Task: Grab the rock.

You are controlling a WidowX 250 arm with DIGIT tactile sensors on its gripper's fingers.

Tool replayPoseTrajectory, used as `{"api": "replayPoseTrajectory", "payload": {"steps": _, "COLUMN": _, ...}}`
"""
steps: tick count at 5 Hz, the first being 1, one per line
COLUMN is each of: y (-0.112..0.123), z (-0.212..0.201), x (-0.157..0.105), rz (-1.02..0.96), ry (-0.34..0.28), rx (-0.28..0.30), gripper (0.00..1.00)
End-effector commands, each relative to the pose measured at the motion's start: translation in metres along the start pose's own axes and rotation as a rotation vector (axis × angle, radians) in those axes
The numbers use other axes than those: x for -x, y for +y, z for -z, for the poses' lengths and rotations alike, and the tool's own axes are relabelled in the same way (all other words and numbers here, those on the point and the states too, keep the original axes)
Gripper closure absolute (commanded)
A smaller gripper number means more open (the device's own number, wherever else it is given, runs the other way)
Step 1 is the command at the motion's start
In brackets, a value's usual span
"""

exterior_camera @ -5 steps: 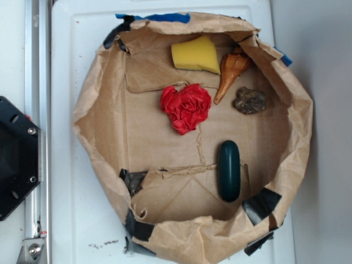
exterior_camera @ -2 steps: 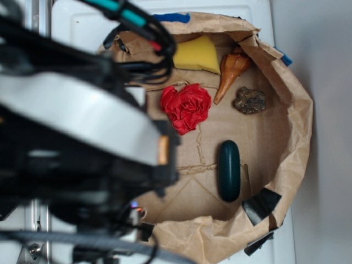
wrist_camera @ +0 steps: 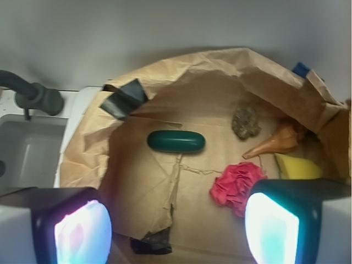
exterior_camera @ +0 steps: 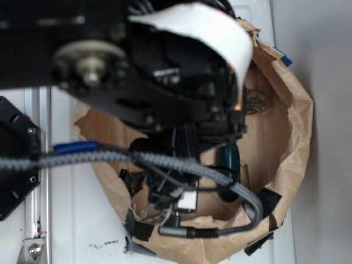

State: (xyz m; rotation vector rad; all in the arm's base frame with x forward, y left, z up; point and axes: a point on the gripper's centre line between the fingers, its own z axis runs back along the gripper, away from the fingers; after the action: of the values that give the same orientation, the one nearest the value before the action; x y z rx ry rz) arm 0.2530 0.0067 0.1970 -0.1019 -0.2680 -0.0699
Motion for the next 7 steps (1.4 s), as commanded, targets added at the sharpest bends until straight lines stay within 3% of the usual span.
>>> {"api": "replayPoseTrajectory", "payload": {"steps": 1, "y": 0.0, "z": -0.014, "x": -0.007, "rz": -0.005, "ry": -0.046, "rx": -0.01, "gripper": 0.0}}
{"api": "replayPoseTrajectory", "payload": {"steps": 2, "y": 0.0, "z": -0.014, "x": -0.007, "rz": -0.005, "ry": -0.046, "rx": -0.01, "gripper": 0.0}}
{"api": "replayPoseTrajectory", "payload": {"steps": 3, "y": 0.02, "z": 0.035, "x": -0.012, "rz": -0.009, "ry": -0.001, "rx": -0.01, "gripper": 0.0}}
{"api": "replayPoseTrajectory", "payload": {"steps": 5, "y": 0.026, "z": 0.097, "x": -0.026, "rz": -0.011, "ry": 0.07, "rx": -0.16, "gripper": 0.0}}
{"api": "replayPoseTrajectory", "payload": {"steps": 6, "y": 0.029, "z": 0.121, "x": -0.03, "rz": -0.019, "ry": 0.105, "rx": -0.199, "gripper": 0.0}}
{"api": "replayPoseTrajectory", "payload": {"steps": 7, "y": 0.029, "z": 0.124, "x": -0.032, "rz": 0.003, "ry": 0.088, "rx": -0.213, "gripper": 0.0}}
